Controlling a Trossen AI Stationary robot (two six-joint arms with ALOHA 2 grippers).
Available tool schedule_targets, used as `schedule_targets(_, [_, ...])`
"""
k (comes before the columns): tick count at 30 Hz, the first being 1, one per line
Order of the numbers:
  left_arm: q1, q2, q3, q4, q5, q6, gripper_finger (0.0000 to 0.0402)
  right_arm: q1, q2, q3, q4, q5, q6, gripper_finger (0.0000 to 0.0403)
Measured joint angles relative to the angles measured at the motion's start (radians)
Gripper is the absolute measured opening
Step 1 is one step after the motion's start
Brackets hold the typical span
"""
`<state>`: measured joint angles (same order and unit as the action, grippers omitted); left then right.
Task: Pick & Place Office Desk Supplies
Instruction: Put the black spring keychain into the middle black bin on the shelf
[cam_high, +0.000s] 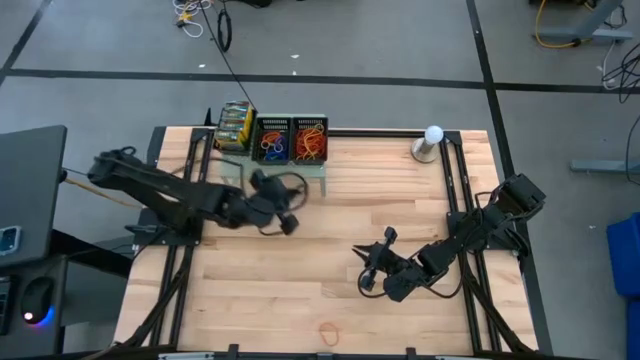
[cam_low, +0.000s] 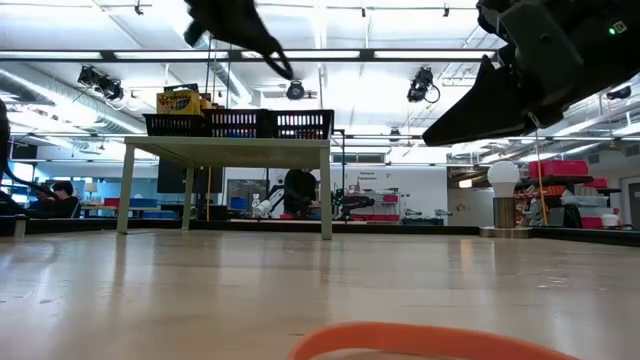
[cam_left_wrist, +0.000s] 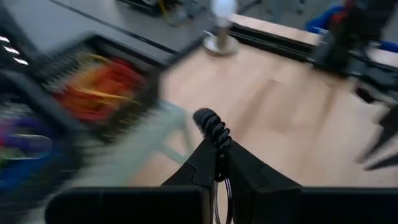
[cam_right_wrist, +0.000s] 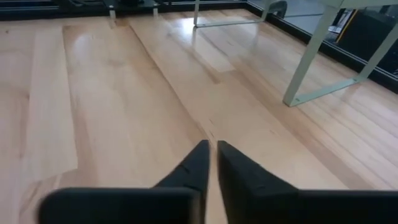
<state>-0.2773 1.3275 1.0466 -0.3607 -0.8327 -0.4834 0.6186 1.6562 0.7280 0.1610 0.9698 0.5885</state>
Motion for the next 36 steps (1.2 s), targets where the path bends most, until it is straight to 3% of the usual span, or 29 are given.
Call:
schedule_targets(3, [0.034, -0.079, 0.000, -0.068, -0.041, 0.048, 0.0021, 0.000, 0.000, 0.000, -0.001, -0.011, -0.003, 0.0011])
schedule_targets(6, [0.103, -0.138, 0.000, -0.092, -0.032, 0.106, 0.0021, 0.000, 0.000, 0.000, 0.001, -0.034, -0.018, 0.0010])
schedule_targets(14, [0.402, -0.179, 0.000, -0.114, 0.192, 0.234, 0.0021, 0.000, 0.000, 0.000, 0.002, -0.047, -0.018, 0.0006])
schedule_targets(22, [0.583, -0.167, -0.001, -0.142, 0.267, 0.287, 0.0040, 0.002, 0.000, 0.000, 0.004, -0.054, -0.019, 0.0011])
schedule_targets(30, [0.646, -0.110, -0.001, -0.163, 0.301, 0.343, 0.0086, 0.005, 0.000, 0.000, 0.003, -0.063, -0.027, 0.0005])
schedule_targets(36, [0.636, -0.122, -0.001, -0.141, 0.245, 0.364, 0.0124, 0.007, 0.000, 0.000, 0.002, -0.066, -0.027, 0.0010])
